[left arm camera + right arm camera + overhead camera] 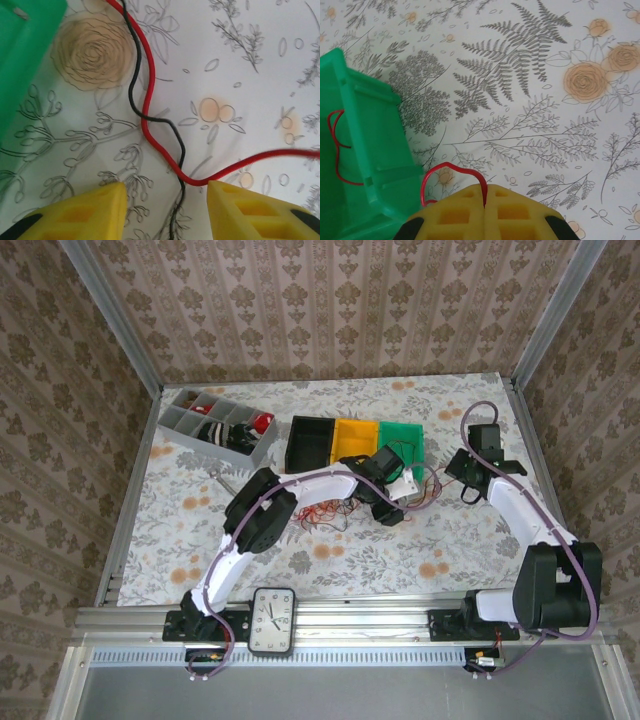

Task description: Untangle the cables

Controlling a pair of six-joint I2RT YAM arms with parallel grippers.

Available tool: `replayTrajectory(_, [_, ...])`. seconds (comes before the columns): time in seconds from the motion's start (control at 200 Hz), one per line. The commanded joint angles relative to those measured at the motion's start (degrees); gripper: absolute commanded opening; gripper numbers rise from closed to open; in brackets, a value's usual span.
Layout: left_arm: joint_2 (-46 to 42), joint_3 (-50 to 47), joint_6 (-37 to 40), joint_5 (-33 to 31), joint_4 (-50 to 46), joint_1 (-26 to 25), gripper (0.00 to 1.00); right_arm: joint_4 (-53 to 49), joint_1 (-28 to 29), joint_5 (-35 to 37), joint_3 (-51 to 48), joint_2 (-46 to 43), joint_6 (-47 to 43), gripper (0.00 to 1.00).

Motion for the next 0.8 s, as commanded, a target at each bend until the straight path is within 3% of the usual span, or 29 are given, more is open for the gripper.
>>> replayTrajectory(0.0, [1.7, -0.7, 0.7, -0.7, -4.7, 0.5, 0.45, -0.4, -1.5, -1.9, 1.2, 0.3, 1.3, 0.00])
replayTrajectory(0.13, [2.3, -1.2, 0.3, -0.5, -4.5, 0.6, 0.29, 0.1, -2.3, -3.0, 0.9, -0.1, 1.9, 0.00])
replayTrajectory(0.255, [2.5, -1.4, -0.4, -2.2, -3.7, 0.9, 0.00, 1.3, -3.3, -4.7, -0.4, -0.9, 3.8, 0.00])
replayTrajectory(0.425, [-1.7, -8.1, -4.1, -9.2, 3.9, 1.7, 0.00, 0.6, -4.1, -3.4, -1.4, -2.0, 4.2, 0.00])
replayTrajectory(0.795, [-24.8, -33.5, -18.2, -13.2, 25.7, 9.4, 0.00, -1.6, -6.8, 4.8, -2.2, -2.2, 4.7, 0.00])
